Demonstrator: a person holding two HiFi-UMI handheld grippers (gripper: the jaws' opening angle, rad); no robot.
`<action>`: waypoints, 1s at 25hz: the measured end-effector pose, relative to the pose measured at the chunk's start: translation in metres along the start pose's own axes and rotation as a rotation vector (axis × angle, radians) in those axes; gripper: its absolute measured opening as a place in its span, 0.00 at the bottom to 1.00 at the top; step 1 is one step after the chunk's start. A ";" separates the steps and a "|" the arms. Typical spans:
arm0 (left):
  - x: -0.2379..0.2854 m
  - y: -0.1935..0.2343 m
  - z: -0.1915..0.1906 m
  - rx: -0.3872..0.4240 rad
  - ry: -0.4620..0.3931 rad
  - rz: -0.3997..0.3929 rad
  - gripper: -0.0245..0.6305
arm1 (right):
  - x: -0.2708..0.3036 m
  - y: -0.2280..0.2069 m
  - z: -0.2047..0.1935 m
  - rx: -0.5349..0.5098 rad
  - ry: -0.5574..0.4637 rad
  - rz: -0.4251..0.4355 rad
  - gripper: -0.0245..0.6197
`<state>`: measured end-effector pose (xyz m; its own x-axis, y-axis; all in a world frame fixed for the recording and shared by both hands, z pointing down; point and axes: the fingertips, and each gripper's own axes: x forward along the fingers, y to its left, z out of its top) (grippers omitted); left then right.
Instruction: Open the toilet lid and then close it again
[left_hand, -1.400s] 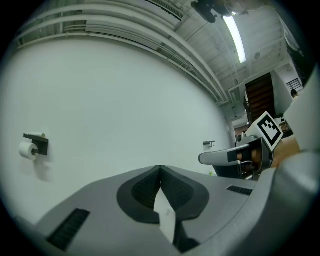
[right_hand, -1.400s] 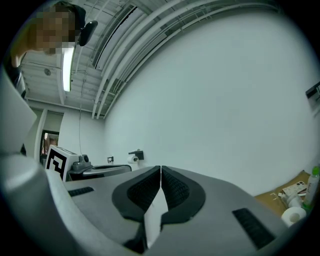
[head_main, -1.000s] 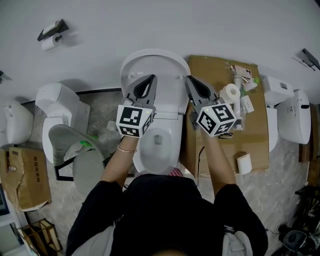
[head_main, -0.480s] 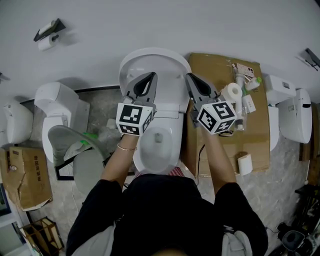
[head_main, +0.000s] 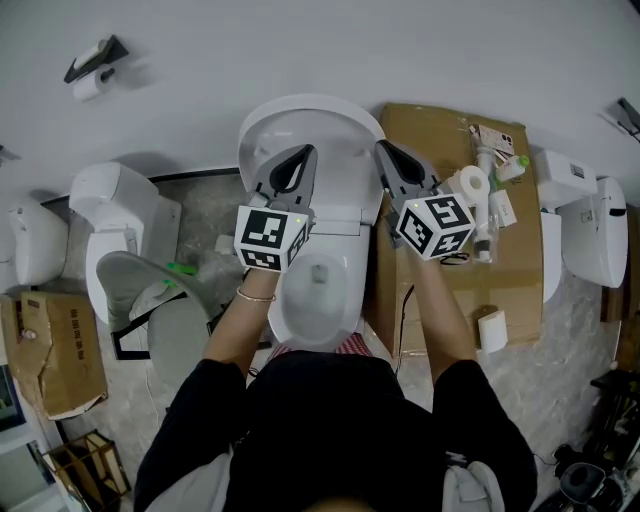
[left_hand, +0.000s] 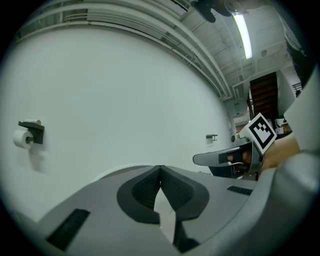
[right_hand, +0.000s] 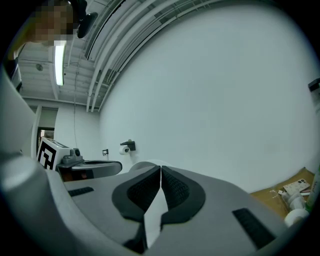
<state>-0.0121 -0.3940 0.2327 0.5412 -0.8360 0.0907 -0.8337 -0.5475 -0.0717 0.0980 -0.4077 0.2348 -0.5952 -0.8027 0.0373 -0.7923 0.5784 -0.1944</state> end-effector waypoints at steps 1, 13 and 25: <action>0.001 0.000 -0.001 0.000 0.002 0.000 0.04 | 0.002 -0.002 -0.002 -0.001 0.006 -0.001 0.07; 0.011 0.005 -0.007 0.002 0.016 0.002 0.04 | 0.029 -0.026 -0.012 -0.046 0.062 -0.011 0.07; 0.017 0.007 -0.016 0.002 0.029 0.006 0.04 | 0.060 -0.049 -0.010 -0.121 0.112 -0.009 0.07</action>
<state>-0.0105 -0.4121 0.2495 0.5329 -0.8377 0.1195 -0.8366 -0.5428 -0.0740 0.1003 -0.4827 0.2567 -0.5936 -0.7908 0.1494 -0.8042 0.5897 -0.0741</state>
